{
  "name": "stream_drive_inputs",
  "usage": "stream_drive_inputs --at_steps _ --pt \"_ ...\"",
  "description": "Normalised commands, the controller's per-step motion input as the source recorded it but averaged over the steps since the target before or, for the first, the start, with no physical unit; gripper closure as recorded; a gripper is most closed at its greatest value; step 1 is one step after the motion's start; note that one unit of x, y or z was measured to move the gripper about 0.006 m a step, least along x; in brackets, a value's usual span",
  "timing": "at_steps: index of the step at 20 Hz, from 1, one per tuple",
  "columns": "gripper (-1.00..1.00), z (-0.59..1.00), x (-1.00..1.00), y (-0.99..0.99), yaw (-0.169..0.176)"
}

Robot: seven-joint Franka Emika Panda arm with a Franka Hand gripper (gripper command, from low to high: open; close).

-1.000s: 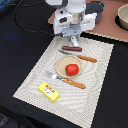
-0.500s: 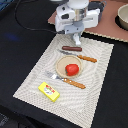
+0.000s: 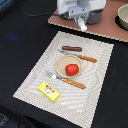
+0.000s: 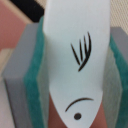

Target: Interact with the objects in diverse but meaningful ways.

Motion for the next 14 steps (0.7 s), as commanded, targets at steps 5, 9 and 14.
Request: stream_drive_inputs --at_steps 5,9,14 --pt "1.00 0.77 0.44 0.77 0.000" --pt "1.00 0.40 0.35 0.88 0.000" --pt "1.00 0.20 0.31 0.81 0.000"
